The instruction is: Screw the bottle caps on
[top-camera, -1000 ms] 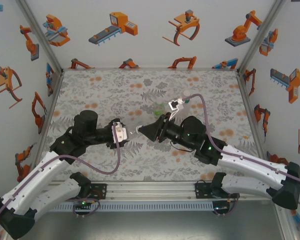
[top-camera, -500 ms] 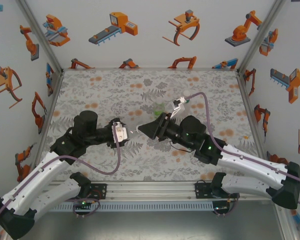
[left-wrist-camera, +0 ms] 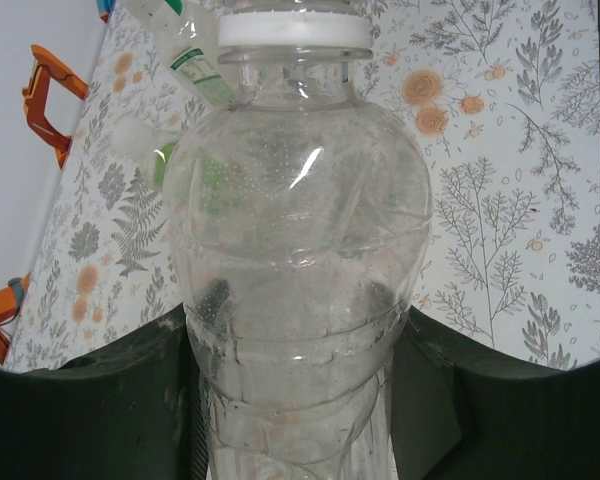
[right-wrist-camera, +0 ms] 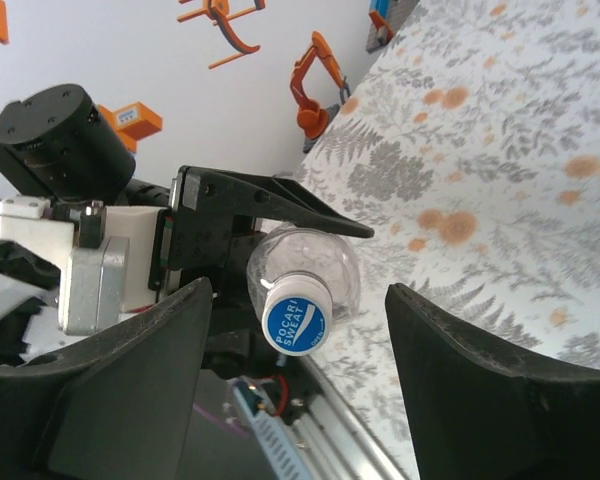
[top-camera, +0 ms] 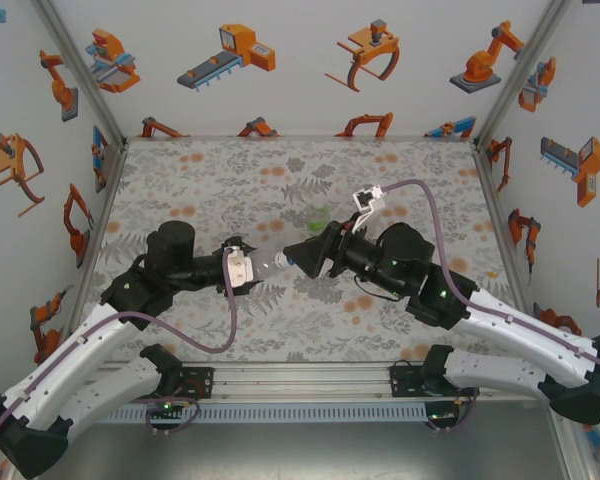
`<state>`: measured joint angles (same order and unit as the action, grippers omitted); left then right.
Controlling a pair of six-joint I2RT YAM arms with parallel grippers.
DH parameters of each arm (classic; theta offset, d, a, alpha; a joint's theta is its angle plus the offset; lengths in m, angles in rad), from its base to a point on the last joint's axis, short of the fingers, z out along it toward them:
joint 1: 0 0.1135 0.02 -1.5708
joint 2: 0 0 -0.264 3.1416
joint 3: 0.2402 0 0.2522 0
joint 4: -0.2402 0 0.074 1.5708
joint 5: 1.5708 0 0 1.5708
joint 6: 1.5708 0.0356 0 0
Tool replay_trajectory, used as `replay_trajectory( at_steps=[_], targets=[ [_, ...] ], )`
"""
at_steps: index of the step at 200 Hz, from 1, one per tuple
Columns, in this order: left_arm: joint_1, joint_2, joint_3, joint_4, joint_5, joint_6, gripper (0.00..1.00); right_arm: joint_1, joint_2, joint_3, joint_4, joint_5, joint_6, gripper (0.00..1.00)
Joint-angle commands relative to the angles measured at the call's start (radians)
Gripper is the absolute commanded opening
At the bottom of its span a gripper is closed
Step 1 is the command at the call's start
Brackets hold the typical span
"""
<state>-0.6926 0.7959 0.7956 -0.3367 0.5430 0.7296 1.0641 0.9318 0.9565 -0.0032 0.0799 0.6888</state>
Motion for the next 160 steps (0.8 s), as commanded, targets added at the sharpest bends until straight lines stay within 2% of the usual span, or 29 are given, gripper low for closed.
replay_trajectory(
  at_steps=[1, 16, 34, 76, 102, 160],
  targets=[
    [-0.002, 0.001, 0.008, 0.013, 0.04, 0.0, 0.0, 0.005, -0.028, 0.033, -0.041, -0.015, -0.226, 0.64],
    [-0.002, 0.005, 0.011, 0.008, 0.049, 0.003, 0.0, 0.005, -0.036, 0.029, -0.04, -0.058, -0.355, 0.62],
    [-0.002, 0.004, 0.008, 0.001, 0.074, 0.021, 0.0, 0.005, -0.04, 0.039, -0.065, -0.175, -0.581, 0.6],
    [-0.004, 0.02, 0.021, -0.034, 0.145, 0.04, 0.0, 0.006, -0.002, 0.133, -0.26, -0.434, -0.946, 0.59],
    [-0.003, 0.041, 0.037, -0.061, 0.165, 0.047, 0.0, 0.005, 0.025, 0.181, -0.319, -0.484, -1.035, 0.58],
    [-0.003, 0.042, 0.043, -0.089, 0.241, 0.071, 0.0, 0.005, 0.055, 0.197, -0.33, -0.546, -1.143, 0.54]
  ],
)
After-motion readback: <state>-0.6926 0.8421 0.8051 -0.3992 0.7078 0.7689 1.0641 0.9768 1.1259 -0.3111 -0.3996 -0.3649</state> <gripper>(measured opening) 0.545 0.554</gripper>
